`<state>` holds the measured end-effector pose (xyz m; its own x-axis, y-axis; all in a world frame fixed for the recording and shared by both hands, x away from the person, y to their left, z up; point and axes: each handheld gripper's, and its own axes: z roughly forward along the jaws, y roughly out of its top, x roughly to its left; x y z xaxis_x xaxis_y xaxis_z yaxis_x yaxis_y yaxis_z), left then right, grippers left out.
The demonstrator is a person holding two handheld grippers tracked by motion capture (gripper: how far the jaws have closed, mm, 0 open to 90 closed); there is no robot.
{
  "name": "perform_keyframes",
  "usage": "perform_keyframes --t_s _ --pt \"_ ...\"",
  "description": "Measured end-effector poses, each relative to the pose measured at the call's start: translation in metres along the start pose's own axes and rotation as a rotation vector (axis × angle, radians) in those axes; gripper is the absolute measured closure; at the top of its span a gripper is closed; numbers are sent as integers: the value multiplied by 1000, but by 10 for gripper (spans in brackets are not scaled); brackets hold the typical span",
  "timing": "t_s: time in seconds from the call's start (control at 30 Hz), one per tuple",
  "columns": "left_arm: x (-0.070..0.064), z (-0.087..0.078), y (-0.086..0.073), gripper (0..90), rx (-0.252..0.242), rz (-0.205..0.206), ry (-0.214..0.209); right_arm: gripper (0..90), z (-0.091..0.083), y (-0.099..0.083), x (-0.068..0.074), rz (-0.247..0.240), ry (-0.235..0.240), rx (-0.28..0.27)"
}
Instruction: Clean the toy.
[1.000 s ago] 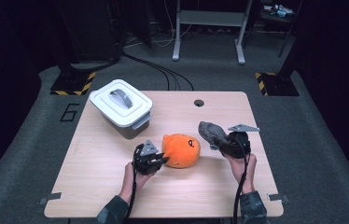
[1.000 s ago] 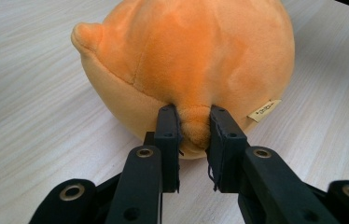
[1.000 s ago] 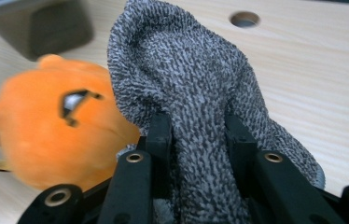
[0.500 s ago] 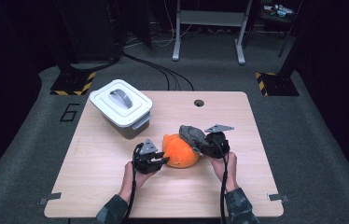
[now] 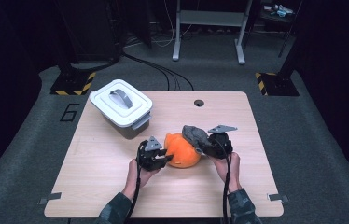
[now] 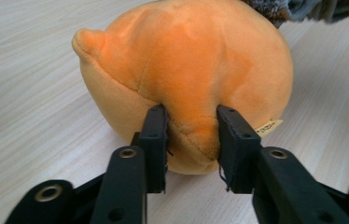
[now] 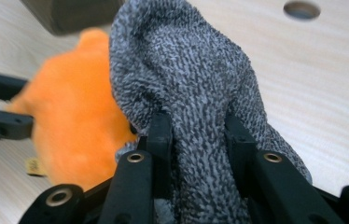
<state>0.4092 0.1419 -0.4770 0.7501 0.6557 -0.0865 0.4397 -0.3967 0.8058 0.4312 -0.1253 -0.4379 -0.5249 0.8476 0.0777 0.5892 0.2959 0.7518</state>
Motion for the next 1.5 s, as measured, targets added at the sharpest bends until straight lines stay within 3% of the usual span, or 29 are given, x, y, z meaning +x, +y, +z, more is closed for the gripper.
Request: perform_keyframes --t_s 0.13,0.2,0.3,0.43,0.7,0.97,1.13,1.27,1.3,1.4,1.5 --pt "-3 1 1 696 -7 12 0 690 -11 19 13 -26 32 -44" --pt "-4 1 1 702 -12 17 3 690 -11 28 23 -53 40 -40" --pt "-5 1 1 718 -6 15 4 689 1 38 38 -97 54 -9" --pt "-4 2 -2 731 2 -6 18 690 23 35 46 -106 25 37" --pt "-4 4 -5 743 -6 -20 10 693 23 28 33 -82 1 51" --pt "-4 4 -6 742 -14 -28 6 694 18 8 -6 -2 -69 84" --pt "-4 4 -6 742 -17 -24 11 693 9 5 -14 12 -93 79" --pt "-5 3 -4 741 -15 -15 13 692 -8 18 1 -7 -53 10" --pt "-5 3 -4 742 -15 -14 11 692 -11 24 8 -50 -32 -7" --pt "-6 3 -2 741 -8 -5 12 691 -7 34 33 -95 10 -7" --pt "-6 2 -2 742 0 -8 15 692 8 34 48 -123 27 48"
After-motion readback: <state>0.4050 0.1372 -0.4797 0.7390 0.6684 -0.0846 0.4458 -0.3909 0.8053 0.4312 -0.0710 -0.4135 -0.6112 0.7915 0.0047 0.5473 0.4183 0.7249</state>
